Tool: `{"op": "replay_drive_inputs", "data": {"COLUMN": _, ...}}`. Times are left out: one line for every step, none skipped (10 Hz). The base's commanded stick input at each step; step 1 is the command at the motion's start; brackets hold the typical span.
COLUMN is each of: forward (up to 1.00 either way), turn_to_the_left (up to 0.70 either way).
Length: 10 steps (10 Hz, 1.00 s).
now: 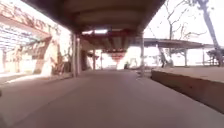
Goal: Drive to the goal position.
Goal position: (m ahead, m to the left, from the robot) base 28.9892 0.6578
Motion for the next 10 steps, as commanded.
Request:
{"op": "replay_drive_inputs", "data": {"forward": 0.85, "turn_to_the_left": 0.00}}
{"op": "replay_drive_inputs", "data": {"forward": 0.85, "turn_to_the_left": 0.00}}
{"op": "replay_drive_inputs", "data": {"forward": 0.85, "turn_to_the_left": 0.00}}
{"op": "replay_drive_inputs", "data": {"forward": 0.85, "turn_to_the_left": 0.00}}
{"op": "replay_drive_inputs", "data": {"forward": 0.85, "turn_to_the_left": 0.00}}
{"op": "replay_drive_inputs", "data": {"forward": 0.85, "turn_to_the_left": 0.00}}
{"op": "replay_drive_inputs", "data": {"forward": 0.85, "turn_to_the_left": 0.00}}
{"op": "replay_drive_inputs", "data": {"forward": 0.85, "turn_to_the_left": 0.00}}
{"op": "replay_drive_inputs", "data": {"forward": 0.85, "turn_to_the_left": 0.00}}
{"op": "replay_drive_inputs", "data": {"forward": 0.85, "turn_to_the_left": 0.00}}
